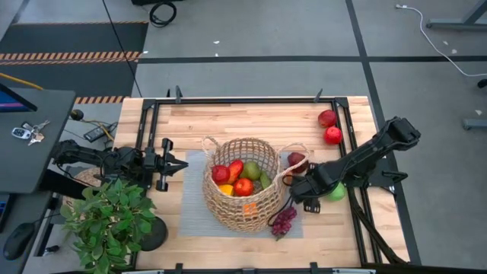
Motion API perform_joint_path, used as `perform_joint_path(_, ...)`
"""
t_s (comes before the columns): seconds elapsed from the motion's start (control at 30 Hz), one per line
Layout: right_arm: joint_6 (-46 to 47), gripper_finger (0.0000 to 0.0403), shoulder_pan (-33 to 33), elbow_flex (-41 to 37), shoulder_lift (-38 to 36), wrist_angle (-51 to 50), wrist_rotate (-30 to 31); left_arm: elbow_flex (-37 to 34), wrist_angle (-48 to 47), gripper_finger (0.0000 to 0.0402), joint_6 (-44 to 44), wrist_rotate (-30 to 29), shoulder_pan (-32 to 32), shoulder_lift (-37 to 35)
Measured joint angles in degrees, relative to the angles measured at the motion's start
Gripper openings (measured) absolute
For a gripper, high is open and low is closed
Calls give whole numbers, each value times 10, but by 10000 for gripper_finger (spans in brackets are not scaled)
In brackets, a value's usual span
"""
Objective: Build produce basket
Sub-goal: Put the bottom dark red apple into the brown basket
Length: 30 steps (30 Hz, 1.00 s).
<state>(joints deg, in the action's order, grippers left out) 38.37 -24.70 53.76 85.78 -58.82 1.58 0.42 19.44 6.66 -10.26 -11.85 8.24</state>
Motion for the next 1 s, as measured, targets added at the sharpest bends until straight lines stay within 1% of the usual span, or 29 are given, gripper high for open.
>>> perform_joint_path(0.13,53,347,-15,31,0,5,-79,0,0,25,0,0,0,0)
perform_joint_path(0.2,69,347,-24,47,0,15,-103,0,0,27,0,0,0,0)
perform_joint_path(0.37,102,347,-48,93,0,34,-115,0,0,33,0,0,0,0)
perform_joint_path(0.47,106,348,-61,122,0,71,-118,0,0,34,0,0,0,0)
perform_joint_path(0.57,76,348,-72,151,0,136,-118,0,0,32,0,0,0,0)
perform_joint_path(0.77,-25,348,-82,205,0,299,-117,0,0,25,0,0,0,0)
perform_joint_path(0.9,-82,348,-77,249,0,344,-101,0,0,29,0,0,0,0)
perform_joint_path(1.0,-128,348,-70,281,-1,359,-60,0,0,32,0,0,0,0)
